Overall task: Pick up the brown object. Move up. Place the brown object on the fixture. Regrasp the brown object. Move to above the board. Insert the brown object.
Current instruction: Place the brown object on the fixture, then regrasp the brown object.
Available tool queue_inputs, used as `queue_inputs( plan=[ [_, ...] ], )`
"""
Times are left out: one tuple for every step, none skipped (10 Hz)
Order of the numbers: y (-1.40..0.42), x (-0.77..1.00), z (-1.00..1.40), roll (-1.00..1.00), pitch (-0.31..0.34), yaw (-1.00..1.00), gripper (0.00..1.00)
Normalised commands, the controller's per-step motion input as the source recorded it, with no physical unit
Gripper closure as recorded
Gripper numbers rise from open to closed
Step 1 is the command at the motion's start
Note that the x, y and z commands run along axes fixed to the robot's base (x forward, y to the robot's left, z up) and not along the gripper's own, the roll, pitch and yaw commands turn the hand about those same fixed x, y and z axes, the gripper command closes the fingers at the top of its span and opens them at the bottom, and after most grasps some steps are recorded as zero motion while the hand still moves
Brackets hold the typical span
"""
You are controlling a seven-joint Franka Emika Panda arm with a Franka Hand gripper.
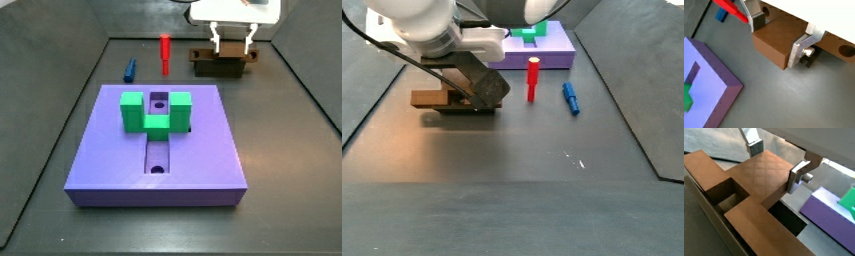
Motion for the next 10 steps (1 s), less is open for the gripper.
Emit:
queue_inputs(
  plan=[
    [0.02, 0.00, -0.15, -0.27, 0.000, 0.28, 1.00],
    [0.04, 0.00, -0.12, -0.31, 0.000, 0.19, 1.00],
    [0.04, -0.09, -0.09, -0.17, -0.020, 0.01, 1.00],
    [0.07, -0.16, -0.06, -0.12, -0.034, 0.00, 1.00],
    [0.06, -0.09, 0.00, -0.08, -0.009, -0.01, 1.00],
    [0.00, 0.00, 0.00, -0.01, 0.000, 0.00, 1.00],
    [0.00, 0.00, 0.00, 0.00, 0.000, 0.00, 1.00],
    [0.00, 0.00, 0.00, 0.00, 0.000, 0.00, 0.00],
    [-0.09, -0.07, 0.92, 0.69, -0.291, 0.00, 0.00],
    [-0.10, 0.00, 0.89, 0.61, -0.289, 0.00, 0.00]
  ],
)
